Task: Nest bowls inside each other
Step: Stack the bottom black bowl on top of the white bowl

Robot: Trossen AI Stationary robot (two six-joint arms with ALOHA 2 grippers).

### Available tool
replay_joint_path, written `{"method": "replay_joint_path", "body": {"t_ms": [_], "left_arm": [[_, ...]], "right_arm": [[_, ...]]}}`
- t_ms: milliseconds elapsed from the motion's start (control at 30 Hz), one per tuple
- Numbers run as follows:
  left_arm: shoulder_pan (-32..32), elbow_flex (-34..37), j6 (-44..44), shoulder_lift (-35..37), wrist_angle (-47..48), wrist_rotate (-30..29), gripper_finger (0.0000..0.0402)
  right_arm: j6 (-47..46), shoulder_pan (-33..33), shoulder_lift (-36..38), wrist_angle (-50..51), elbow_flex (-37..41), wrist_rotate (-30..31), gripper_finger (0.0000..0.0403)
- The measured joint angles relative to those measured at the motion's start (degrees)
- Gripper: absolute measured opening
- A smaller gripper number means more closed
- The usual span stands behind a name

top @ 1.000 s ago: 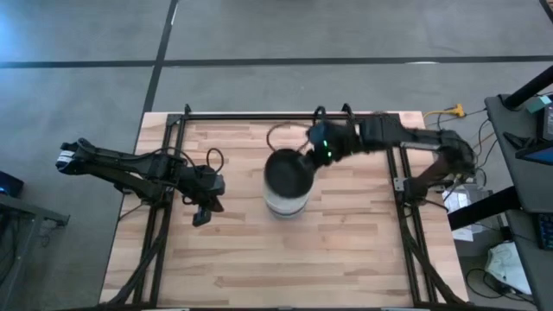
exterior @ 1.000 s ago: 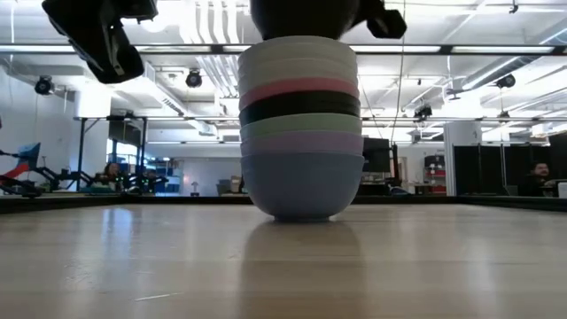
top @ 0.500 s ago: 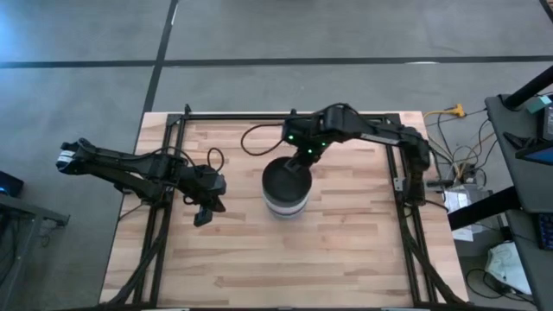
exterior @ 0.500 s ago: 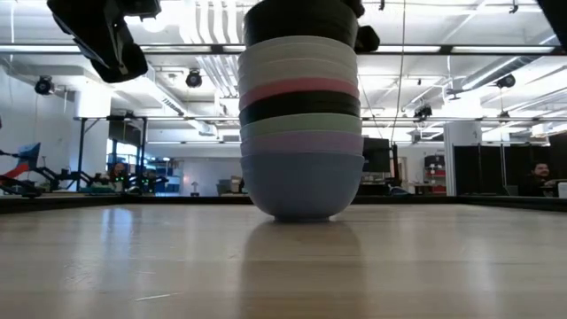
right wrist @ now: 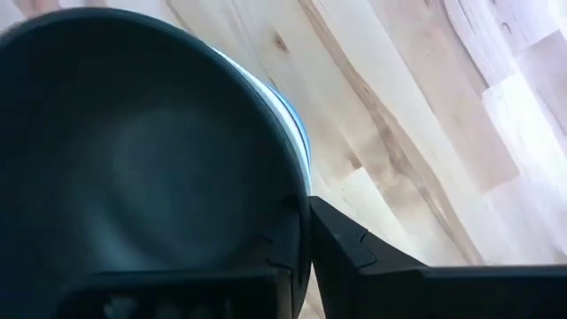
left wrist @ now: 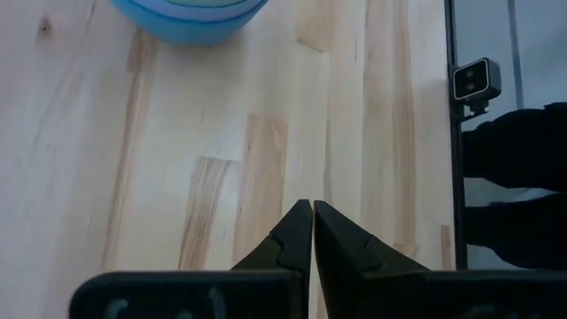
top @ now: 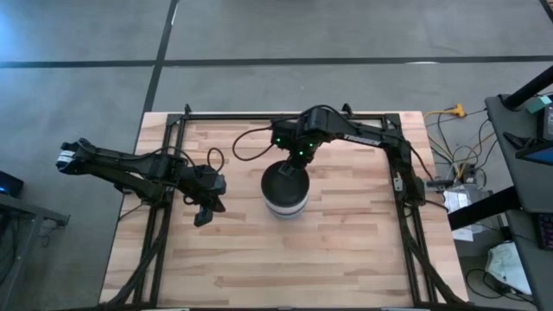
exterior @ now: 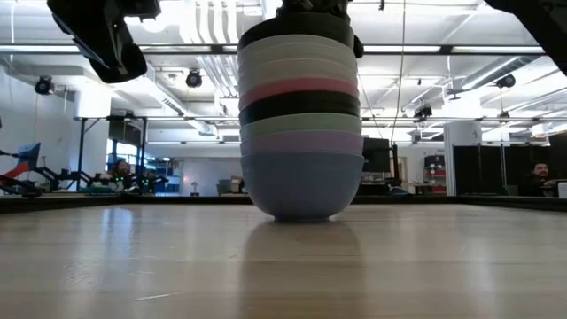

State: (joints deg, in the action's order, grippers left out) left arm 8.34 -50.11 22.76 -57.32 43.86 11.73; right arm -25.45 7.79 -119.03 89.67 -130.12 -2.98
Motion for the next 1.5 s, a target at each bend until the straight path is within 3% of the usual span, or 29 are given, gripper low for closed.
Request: {"method": "replay_joint_path", "body": {"t_ms": [367,500,600,767,833,1167,1500], "left_arm": [[0.00,0.00,0.85,0.00,-0.02,0.00,0.0000],[0.00,0.00,0.87,0.00,-0.07,0.00,0.0000],[0.00,0.00,0.92,-0.01,-0.13,-0.02,0.0000],[0.00,0.00,1.00,-0.62,-0.29,0.00,0.0000],[0.00,0.00,2.04,-0.94,-0.47,-0.02,0.0000],[0.00,0.00,3.89,-1.27,-2.82,-0.02,0.0000],[0.00,0.00,4.00,-1.31,-2.95,-0.02,0.0000]], "right_arm": [[0.05,0.02,3.14,0.34,-2.54,0.02,0.0116],[0.22,-0.54,6.29,-0.26,-2.03,0.64,0.0135],[2.27,-1.62,9.03,-3.55,-0.09,1.14,0.0121],[3.58,-1.88,12.66,-12.59,6.92,1.17,0.0033],[3.87,-1.25,14.00,-14.48,10.22,1.10,0.0017],[3.59,-0.26,19.12,-23.45,25.73,-1.96,0.0009],[3.83,-0.23,20.55,-24.10,29.04,-3.24,0.0009]]}}
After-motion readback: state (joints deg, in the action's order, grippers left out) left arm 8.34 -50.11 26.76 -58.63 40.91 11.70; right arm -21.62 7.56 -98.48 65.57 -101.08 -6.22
